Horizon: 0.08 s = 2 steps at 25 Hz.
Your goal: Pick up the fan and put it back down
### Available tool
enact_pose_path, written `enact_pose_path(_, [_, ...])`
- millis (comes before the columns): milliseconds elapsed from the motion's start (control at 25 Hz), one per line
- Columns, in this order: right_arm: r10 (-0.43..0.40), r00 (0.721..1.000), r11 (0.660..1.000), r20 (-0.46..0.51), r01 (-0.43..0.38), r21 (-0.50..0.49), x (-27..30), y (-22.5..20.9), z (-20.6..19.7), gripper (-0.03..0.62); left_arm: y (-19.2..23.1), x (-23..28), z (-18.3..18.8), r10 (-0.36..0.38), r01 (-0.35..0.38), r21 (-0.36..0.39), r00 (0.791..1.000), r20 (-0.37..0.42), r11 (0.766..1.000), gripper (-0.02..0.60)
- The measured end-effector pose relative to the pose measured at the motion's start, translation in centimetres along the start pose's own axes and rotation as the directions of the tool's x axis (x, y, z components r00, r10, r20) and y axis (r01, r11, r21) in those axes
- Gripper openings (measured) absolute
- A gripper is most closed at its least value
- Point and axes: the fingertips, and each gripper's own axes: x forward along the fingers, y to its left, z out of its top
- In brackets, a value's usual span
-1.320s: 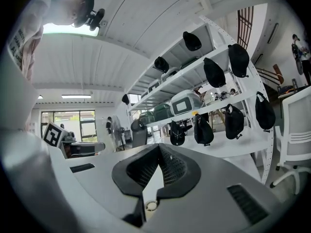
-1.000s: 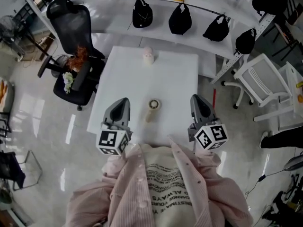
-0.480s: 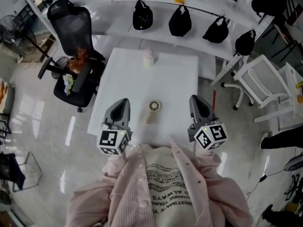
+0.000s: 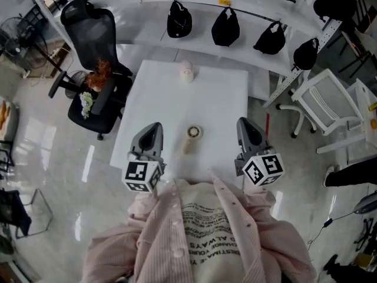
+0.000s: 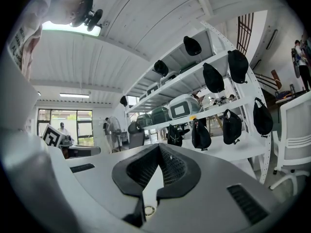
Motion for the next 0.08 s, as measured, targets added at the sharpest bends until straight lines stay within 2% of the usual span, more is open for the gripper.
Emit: enact_pose_path(80, [-0.003,1.000,1.000,0.002,0.003,0.000,-0.01,-0.08,0.11,-0.002,0.11,0.03,-0.18,-0.001,0.001,-0.005,1.000,0.001,1.000,0.002])
